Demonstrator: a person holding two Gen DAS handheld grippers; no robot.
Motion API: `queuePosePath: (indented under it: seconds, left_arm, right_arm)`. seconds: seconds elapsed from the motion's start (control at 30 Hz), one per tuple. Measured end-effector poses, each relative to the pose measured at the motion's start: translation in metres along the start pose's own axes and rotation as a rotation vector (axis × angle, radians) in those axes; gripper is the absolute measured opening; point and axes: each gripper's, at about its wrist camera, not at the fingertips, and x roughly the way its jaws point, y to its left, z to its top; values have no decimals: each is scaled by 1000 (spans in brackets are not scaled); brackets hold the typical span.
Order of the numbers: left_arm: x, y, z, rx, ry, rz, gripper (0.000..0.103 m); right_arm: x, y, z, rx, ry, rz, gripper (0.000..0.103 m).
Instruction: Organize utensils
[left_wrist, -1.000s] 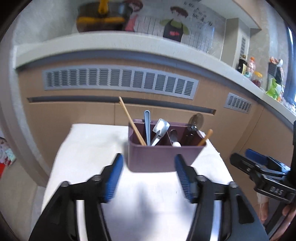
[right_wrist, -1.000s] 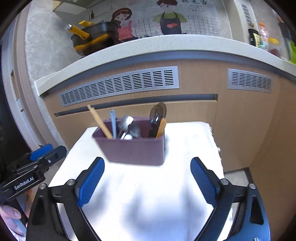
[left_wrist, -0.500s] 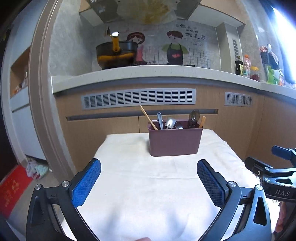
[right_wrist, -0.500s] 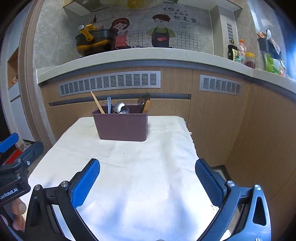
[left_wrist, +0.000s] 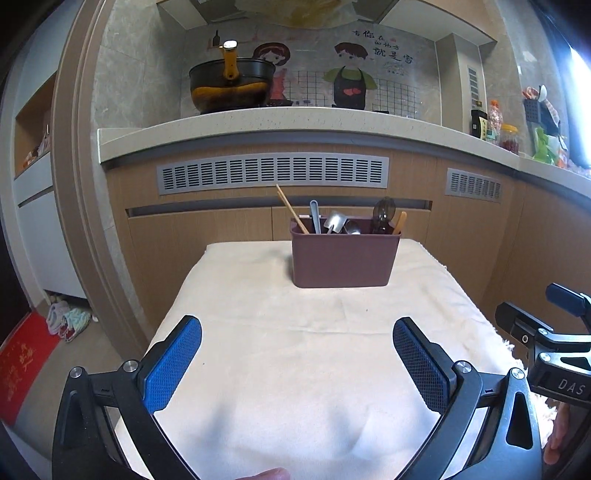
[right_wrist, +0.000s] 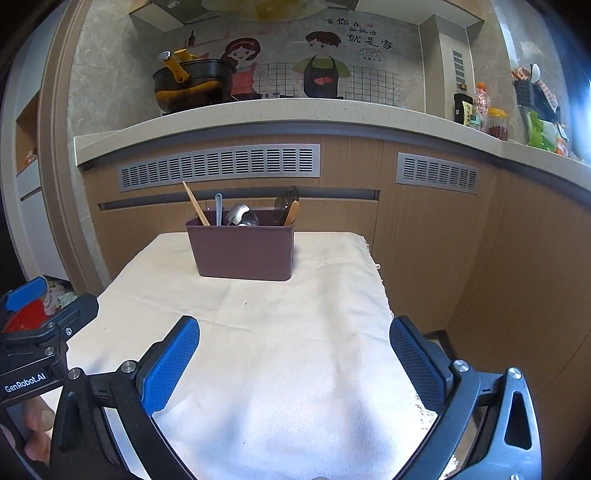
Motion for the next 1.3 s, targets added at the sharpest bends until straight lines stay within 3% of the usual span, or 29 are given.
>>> queuePosePath:
  seconds: [1.3]
  left_arm:
    - [-1, 0, 0, 21, 9, -11, 103]
  right_arm:
    - [-2, -1, -1, -9, -9, -5, 103]
